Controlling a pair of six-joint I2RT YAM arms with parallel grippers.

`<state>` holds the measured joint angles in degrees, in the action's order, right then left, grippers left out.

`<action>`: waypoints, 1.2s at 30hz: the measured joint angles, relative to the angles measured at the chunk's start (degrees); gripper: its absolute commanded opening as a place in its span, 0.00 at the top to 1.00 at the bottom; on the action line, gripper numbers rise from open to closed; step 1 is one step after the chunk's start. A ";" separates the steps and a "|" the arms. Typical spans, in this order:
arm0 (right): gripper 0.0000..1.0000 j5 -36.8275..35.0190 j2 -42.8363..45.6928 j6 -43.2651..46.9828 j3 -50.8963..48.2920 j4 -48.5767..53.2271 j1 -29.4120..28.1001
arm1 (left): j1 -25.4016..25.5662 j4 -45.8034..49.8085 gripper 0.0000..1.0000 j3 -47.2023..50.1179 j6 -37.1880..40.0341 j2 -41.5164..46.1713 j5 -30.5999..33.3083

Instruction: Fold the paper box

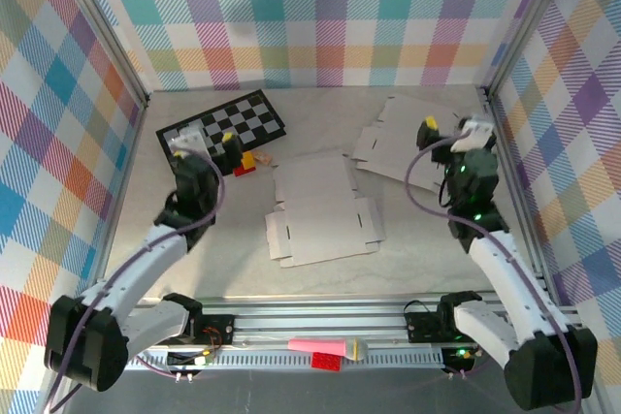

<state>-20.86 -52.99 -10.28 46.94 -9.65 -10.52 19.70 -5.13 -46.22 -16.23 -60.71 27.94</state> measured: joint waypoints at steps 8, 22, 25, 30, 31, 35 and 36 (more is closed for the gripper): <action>0.22 15.34 -3.67 -22.77 18.14 37.05 2.01 | 0.98 29.22 0.27 -14.08 -23.28 -7.02 -21.16; 0.29 40.54 -7.45 -33.48 -4.37 47.91 -2.58 | 13.55 39.39 0.57 -4.07 -35.10 -15.45 -32.92; 0.30 42.93 -10.38 -33.99 -4.46 45.68 -2.60 | 13.55 37.83 0.58 -3.96 -35.60 -18.78 -34.14; 0.32 45.64 -14.40 -35.65 -4.96 41.79 -3.61 | 12.24 39.89 0.58 -7.02 -33.88 -22.88 -33.86; 0.32 45.83 -14.75 -35.85 -4.96 41.44 -3.91 | 11.61 40.50 0.58 -8.22 -33.11 -23.47 -33.62; 0.34 46.88 -16.33 -36.54 -4.98 39.82 -5.09 | 8.35 41.88 0.54 -13.25 -28.79 -26.51 -33.00; 0.34 47.12 -16.74 -36.68 -5.01 39.41 -5.33 | 7.28 42.05 0.52 -14.05 -27.47 -27.47 -33.03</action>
<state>26.26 -69.73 -46.96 41.93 29.76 -15.86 26.98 36.93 -60.27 -43.70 -88.18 -5.08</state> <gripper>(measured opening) 0.661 0.454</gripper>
